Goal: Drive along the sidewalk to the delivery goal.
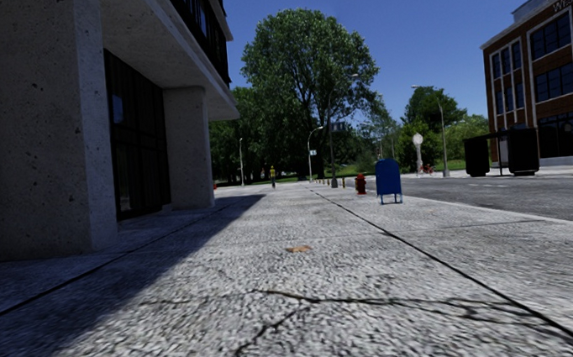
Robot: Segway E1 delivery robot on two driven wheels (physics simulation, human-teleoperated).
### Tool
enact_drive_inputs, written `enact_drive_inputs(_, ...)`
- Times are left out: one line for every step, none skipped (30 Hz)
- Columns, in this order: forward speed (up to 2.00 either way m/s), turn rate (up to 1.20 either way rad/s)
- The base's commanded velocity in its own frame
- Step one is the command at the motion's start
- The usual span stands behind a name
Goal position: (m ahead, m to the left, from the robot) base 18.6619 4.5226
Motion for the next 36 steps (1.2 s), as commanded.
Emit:
enact_drive_inputs(2.00,0.00)
enact_drive_inputs(2.00,0.00)
enact_drive_inputs(2.00,0.00)
enact_drive_inputs(2.00,0.00)
enact_drive_inputs(2.00,0.00)
enact_drive_inputs(2.00,0.00)
enact_drive_inputs(2.00,0.00)
enact_drive_inputs(2.00,0.00)
enact_drive_inputs(2.00,0.00)
enact_drive_inputs(2.00,0.00)
enact_drive_inputs(2.00,0.00)
enact_drive_inputs(2.00,0.00)
enact_drive_inputs(2.00,0.00)
enact_drive_inputs(2.00,0.00)
enact_drive_inputs(2.00,0.00)
enact_drive_inputs(2.00,0.00)
enact_drive_inputs(2.00,0.00)
enact_drive_inputs(2.00,0.00)
enact_drive_inputs(2.00,0.00)
enact_drive_inputs(2.00,0.00)
enact_drive_inputs(2.00,0.00)
enact_drive_inputs(2.00,0.00)
enact_drive_inputs(2.00,0.00)
enact_drive_inputs(2.00,0.00)
enact_drive_inputs(2.00,0.00)
enact_drive_inputs(2.00,0.00)
enact_drive_inputs(2.00,0.00)
enact_drive_inputs(2.00,0.00)
enact_drive_inputs(2.00,0.00)
enact_drive_inputs(2.00,0.00)
enact_drive_inputs(2.00,0.00)
enact_drive_inputs(2.00,0.00)
enact_drive_inputs(2.00,0.00)
enact_drive_inputs(2.00,0.00)
enact_drive_inputs(2.00,0.00)
enact_drive_inputs(2.00,0.00)
